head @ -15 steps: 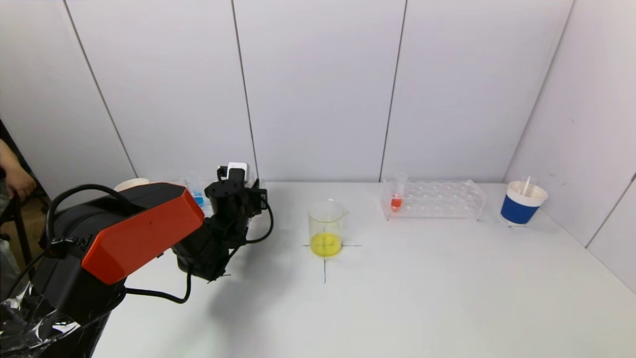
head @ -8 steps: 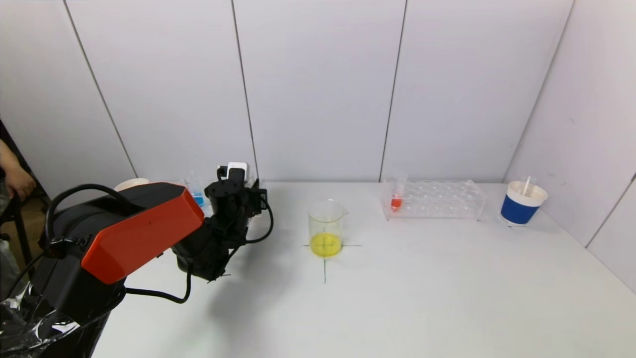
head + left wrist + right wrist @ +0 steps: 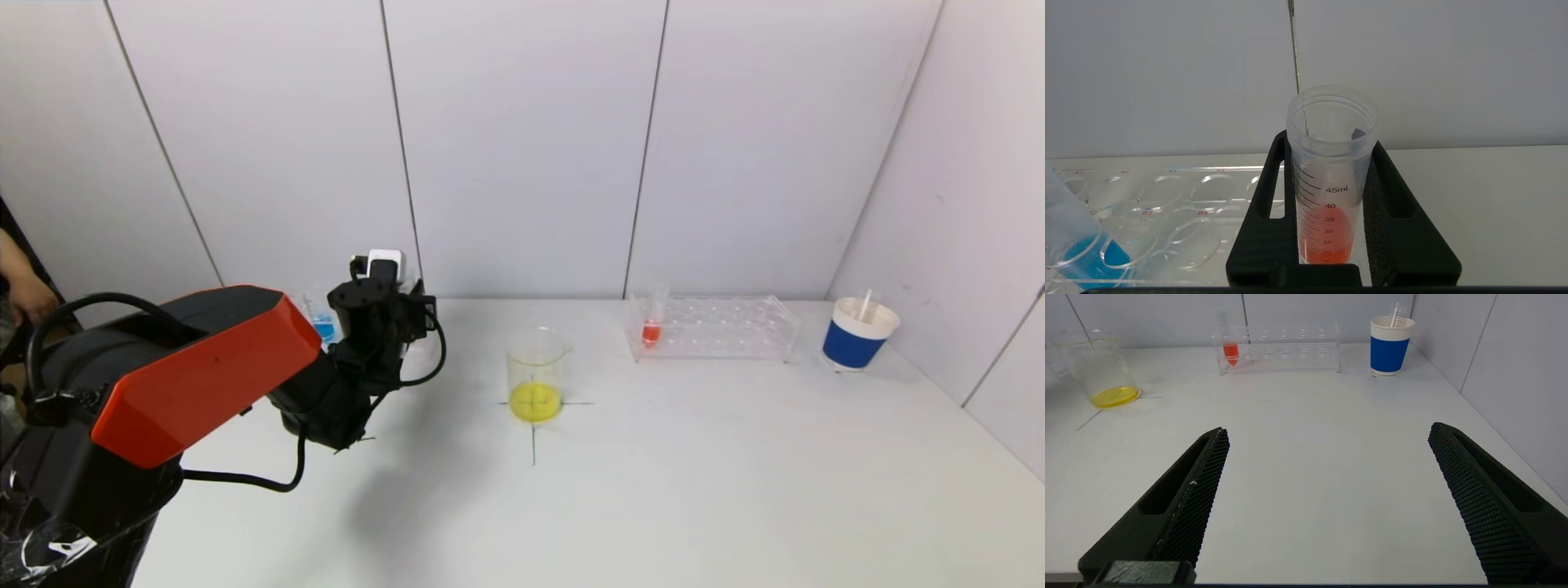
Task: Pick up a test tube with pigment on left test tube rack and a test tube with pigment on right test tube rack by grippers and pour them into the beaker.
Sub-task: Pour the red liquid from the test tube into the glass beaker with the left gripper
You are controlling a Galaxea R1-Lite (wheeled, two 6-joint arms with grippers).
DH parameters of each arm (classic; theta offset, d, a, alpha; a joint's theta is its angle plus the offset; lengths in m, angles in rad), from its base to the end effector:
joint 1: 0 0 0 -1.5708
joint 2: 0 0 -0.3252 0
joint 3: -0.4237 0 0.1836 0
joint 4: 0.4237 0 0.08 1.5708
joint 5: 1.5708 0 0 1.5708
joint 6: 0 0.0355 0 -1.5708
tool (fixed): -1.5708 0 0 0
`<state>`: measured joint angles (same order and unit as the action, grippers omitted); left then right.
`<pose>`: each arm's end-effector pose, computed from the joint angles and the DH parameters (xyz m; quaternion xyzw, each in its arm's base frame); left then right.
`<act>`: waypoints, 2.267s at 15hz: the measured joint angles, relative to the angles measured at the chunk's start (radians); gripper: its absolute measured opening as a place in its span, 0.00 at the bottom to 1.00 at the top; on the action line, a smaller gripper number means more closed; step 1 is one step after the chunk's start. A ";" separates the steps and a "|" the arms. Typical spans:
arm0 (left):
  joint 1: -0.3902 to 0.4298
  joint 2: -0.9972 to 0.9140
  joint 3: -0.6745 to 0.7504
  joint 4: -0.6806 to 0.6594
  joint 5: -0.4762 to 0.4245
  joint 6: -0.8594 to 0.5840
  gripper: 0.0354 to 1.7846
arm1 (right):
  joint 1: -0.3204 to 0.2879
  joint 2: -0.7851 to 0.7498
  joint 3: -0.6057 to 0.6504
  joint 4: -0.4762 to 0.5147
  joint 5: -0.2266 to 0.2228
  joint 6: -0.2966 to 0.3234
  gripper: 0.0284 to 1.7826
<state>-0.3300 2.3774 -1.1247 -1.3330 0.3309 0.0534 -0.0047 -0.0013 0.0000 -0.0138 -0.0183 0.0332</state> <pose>0.4503 -0.1420 0.0988 0.0137 -0.0379 0.0015 0.9992 -0.0425 -0.0004 0.0770 0.0166 -0.0077 -0.0114 0.9998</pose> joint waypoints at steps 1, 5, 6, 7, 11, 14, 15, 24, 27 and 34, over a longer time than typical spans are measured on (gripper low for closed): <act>0.000 -0.014 -0.003 0.013 -0.001 0.003 0.24 | 0.000 0.000 0.000 0.000 0.000 0.000 0.99; 0.001 -0.074 -0.020 0.070 -0.001 0.018 0.24 | 0.000 0.000 0.000 0.000 0.000 0.000 0.99; 0.000 -0.089 -0.027 0.089 -0.002 0.018 0.24 | 0.000 0.000 0.000 0.000 0.000 0.000 0.99; -0.002 -0.106 -0.036 0.113 -0.003 0.019 0.24 | 0.000 0.000 0.000 0.000 0.000 0.000 0.99; -0.016 -0.180 -0.095 0.242 -0.018 0.020 0.24 | 0.000 0.000 0.000 0.000 0.000 0.000 0.99; -0.031 -0.226 -0.190 0.363 -0.058 0.032 0.24 | 0.000 0.000 0.000 0.000 0.000 0.000 0.99; -0.037 -0.237 -0.227 0.406 -0.077 0.037 0.24 | 0.000 0.000 0.000 0.000 0.000 0.000 0.99; -0.146 -0.303 -0.457 0.692 -0.312 0.195 0.24 | 0.000 0.000 0.000 0.000 0.000 0.000 0.99; -0.165 -0.309 -0.453 0.713 -0.432 0.278 0.24 | 0.000 0.000 0.000 0.000 0.000 0.000 0.99; -0.138 -0.297 -0.407 0.782 -0.746 0.554 0.24 | 0.000 0.000 0.000 0.000 0.000 0.000 0.99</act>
<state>-0.4679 2.0806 -1.5321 -0.5509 -0.4155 0.6079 -0.0047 -0.0013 0.0000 -0.0134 -0.0181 0.0336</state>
